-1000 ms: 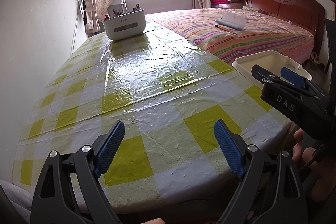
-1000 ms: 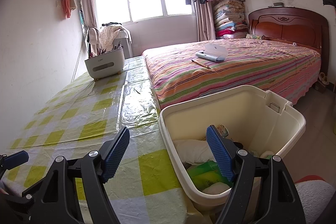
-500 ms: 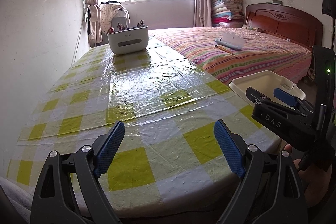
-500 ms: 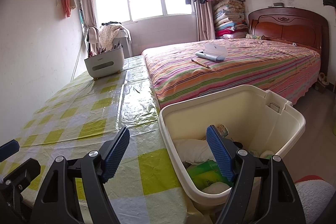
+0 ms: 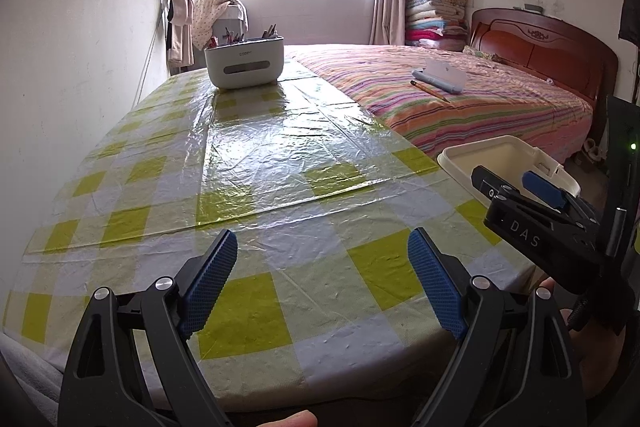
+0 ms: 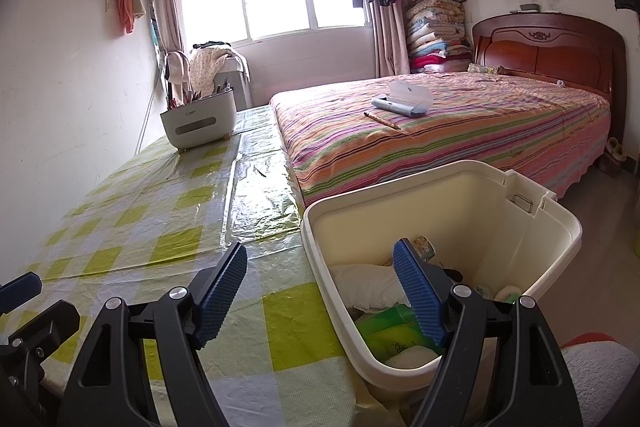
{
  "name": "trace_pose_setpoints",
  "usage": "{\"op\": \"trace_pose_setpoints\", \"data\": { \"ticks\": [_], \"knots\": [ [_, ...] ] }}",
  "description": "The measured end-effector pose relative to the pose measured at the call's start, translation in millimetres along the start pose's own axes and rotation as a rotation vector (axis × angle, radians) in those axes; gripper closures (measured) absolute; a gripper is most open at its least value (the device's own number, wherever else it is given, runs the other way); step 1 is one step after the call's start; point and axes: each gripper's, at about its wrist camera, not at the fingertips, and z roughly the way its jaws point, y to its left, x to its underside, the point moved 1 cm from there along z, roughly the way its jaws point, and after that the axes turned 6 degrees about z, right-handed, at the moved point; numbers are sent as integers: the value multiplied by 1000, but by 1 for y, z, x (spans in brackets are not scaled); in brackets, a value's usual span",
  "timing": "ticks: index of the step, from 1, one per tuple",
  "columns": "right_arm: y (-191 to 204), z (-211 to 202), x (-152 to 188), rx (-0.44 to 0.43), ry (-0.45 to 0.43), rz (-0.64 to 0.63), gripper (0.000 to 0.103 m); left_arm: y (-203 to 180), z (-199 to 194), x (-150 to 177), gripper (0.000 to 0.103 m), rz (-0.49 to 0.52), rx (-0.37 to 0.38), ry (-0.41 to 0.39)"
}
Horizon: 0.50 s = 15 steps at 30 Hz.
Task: Collect trash
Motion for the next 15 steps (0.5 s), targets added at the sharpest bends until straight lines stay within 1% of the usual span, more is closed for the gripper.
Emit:
{"op": "trace_pose_setpoints", "data": {
  "ticks": [6, 15],
  "knots": [
    [-1, 0, 1, -1, 1, -1, 29, -1, 3, 1, 17, 10, -7, 12],
    [-2, 1, 0, 0, 3, -1, 29, 0, 6, 3, 17, -5, 2, 32]
  ]
}}
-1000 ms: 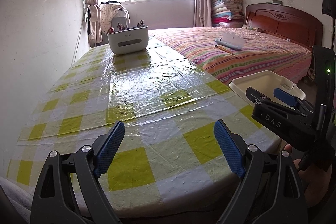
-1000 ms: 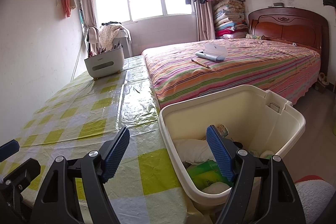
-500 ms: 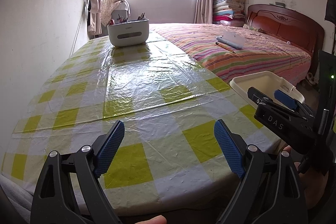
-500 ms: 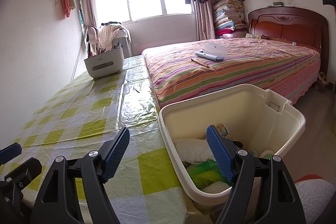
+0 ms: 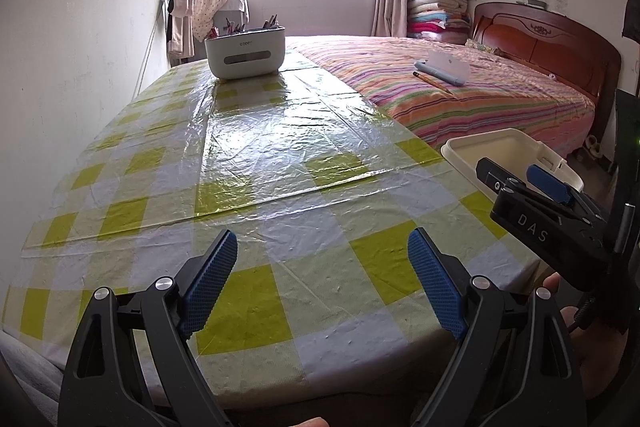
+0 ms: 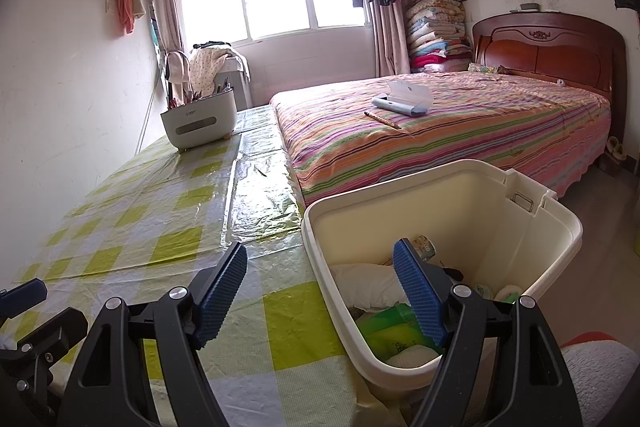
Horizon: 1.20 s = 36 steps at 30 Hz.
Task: Collect trash
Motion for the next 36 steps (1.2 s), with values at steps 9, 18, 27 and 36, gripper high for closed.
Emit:
{"op": "trace_pose_setpoints", "data": {
  "ticks": [9, 18, 27, 36],
  "knots": [
    [0, -1, 2, 0, 2, -1, 29, -2, 1, 1, 17, 11, 3, 5],
    [1, 0, 1, 1, 7, -2, 29, -3, 1, 1, 17, 14, 7, 15],
    [1, 1, 1, -1, 15, -5, 29, 0, -1, -1, 17, 14, -14, 10],
    [4, 4, 2, -10, 27, -26, 29, 33, -5, -4, 17, -130, -70, -1]
  ]
}}
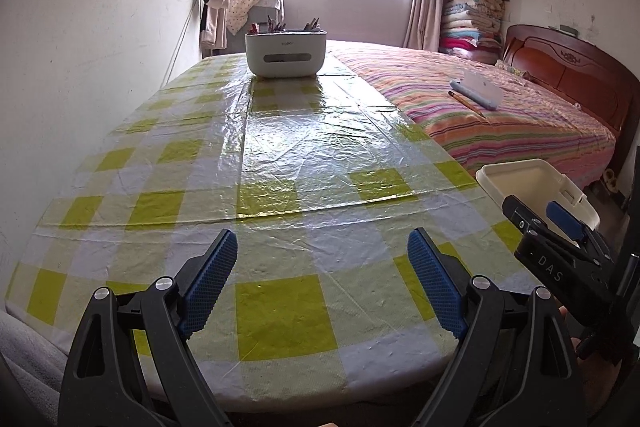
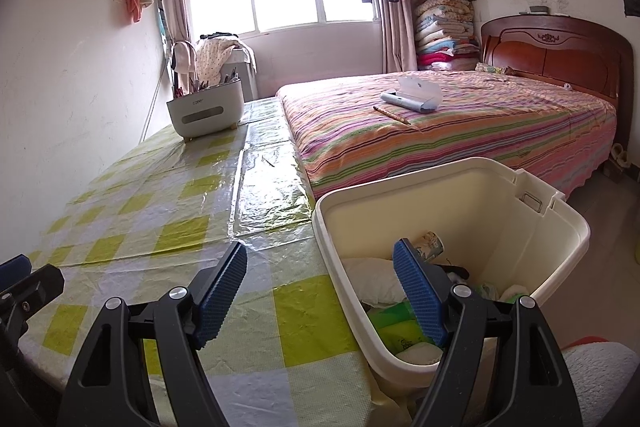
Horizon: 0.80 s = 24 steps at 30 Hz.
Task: Collect trash
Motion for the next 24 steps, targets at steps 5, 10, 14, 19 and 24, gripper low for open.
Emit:
{"op": "trace_pose_setpoints", "data": {
  "ticks": [5, 10, 14, 19, 24],
  "knots": [
    [-1, 1, 0, 3, 3, 1, 29, 8, -4, -1, 17, -38, -21, -26],
    [-1, 2, 0, 3, 3, -1, 29, 4, -6, -1, 17, -34, 14, -29],
    [-1, 2, 0, 5, 5, -4, 29, -4, -4, 1, 17, -15, 73, -12],
    [-3, 1, 0, 3, 3, -2, 29, -16, -9, 3, 17, 43, 83, -40],
    [-2, 1, 0, 2, 4, 2, 29, -20, -11, 4, 17, 64, 65, -53]
  ]
}}
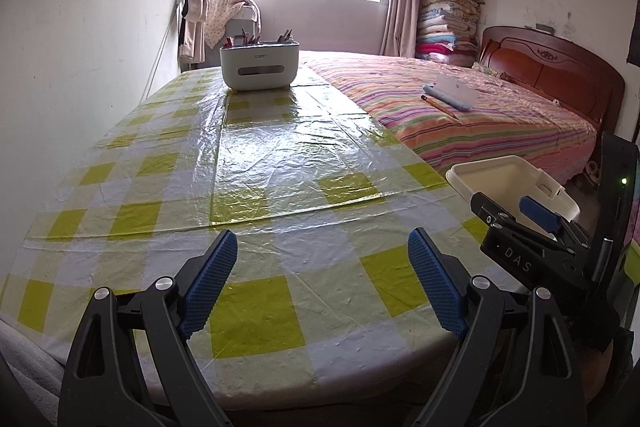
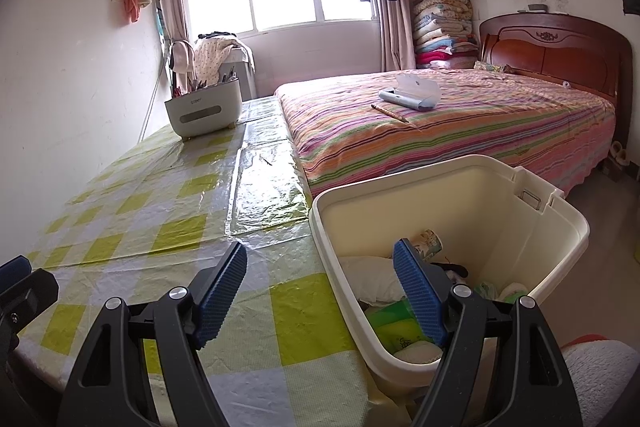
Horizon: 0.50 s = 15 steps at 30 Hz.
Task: Collect trash
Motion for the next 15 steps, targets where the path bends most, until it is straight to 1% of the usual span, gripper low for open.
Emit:
{"op": "trace_pose_setpoints", "data": {
  "ticks": [8, 15],
  "knots": [
    [-1, 0, -1, 0, -1, 1, 29, 3, 7, 1, 17, -18, 17, 41],
    [-1, 0, -1, -2, -1, 3, 29, 0, 9, 2, 17, 6, 14, 46]
  ]
}}
